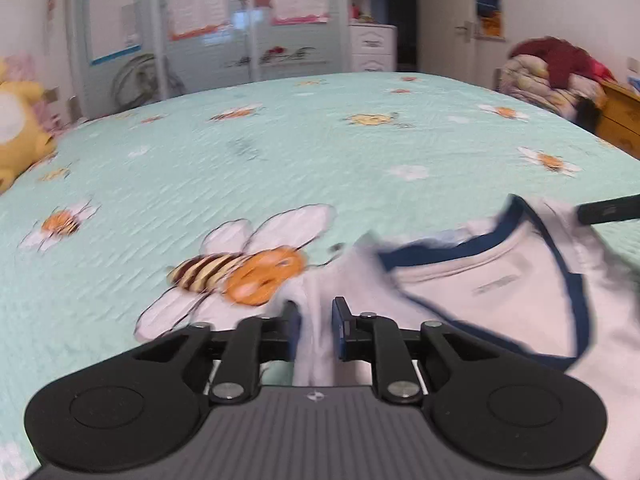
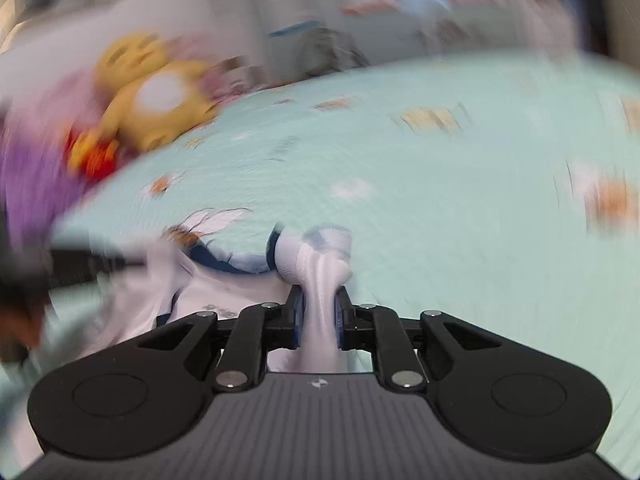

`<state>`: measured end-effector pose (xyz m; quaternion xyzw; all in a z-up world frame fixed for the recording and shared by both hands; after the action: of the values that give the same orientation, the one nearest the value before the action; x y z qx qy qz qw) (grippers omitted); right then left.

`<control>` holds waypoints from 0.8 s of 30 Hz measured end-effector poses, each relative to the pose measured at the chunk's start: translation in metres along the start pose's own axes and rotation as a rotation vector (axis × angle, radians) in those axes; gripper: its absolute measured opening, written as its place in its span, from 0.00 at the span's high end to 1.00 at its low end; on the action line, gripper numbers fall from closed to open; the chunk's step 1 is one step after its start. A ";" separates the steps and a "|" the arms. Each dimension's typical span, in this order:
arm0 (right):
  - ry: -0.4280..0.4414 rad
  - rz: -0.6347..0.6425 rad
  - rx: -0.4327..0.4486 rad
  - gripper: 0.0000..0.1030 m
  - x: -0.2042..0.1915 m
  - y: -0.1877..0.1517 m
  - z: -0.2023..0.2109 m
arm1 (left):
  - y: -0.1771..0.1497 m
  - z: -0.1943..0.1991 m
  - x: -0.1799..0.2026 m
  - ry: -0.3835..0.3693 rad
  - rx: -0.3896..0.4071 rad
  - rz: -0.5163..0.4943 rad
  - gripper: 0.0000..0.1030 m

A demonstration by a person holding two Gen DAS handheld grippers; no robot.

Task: Fold clothes
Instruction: 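Lower the held white shirt onto the quilt and open the left gripper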

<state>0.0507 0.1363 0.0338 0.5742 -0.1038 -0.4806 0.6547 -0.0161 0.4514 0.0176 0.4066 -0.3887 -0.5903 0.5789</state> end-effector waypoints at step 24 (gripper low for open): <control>0.025 0.130 0.006 0.74 0.012 -0.007 -0.026 | 0.002 -0.025 0.003 -0.068 0.063 -0.037 0.36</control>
<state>0.0711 0.1448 0.0144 0.5743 -0.1341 -0.4294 0.6839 0.0078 0.4490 0.0107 0.4114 -0.4190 -0.6017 0.5415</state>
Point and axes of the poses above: each gripper's, at about its wrist camera, not at the fingertips, and z roughly against the way its jaws point, x to its right, y to its top, the point moved 4 cm from there along -z, roughly the way its jaws point, and after that the axes turned 11 degrees about x, right-handed, at the moved point
